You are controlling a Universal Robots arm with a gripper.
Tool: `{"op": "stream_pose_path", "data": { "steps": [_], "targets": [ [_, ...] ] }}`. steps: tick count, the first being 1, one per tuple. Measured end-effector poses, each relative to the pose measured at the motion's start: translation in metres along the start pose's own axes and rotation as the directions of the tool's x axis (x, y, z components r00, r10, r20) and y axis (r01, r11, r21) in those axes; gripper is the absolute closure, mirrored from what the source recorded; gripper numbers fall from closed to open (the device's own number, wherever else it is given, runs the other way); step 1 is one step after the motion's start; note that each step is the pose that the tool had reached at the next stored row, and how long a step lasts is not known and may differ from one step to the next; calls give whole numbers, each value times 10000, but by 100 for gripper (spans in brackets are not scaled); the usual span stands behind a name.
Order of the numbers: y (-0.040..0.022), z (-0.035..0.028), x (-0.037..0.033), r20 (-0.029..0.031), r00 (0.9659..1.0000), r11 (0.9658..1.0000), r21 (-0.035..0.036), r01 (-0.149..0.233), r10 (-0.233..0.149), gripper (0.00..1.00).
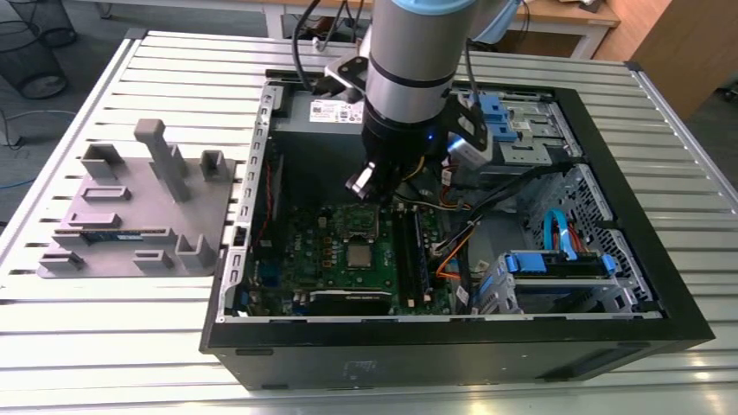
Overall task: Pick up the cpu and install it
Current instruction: 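Close the cpu cover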
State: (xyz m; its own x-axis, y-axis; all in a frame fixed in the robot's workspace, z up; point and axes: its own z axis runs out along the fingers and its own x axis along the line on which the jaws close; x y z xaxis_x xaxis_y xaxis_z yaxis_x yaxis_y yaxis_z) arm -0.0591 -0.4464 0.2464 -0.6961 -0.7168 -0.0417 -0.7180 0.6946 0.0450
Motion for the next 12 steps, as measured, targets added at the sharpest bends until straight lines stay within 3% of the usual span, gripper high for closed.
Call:
{"op": "stream_pose_path", "data": {
  "steps": [12],
  "targets": [
    [-19, -1, 26, -268, 9996, 9997, 252, 79, -72, 89]
  ]
}}
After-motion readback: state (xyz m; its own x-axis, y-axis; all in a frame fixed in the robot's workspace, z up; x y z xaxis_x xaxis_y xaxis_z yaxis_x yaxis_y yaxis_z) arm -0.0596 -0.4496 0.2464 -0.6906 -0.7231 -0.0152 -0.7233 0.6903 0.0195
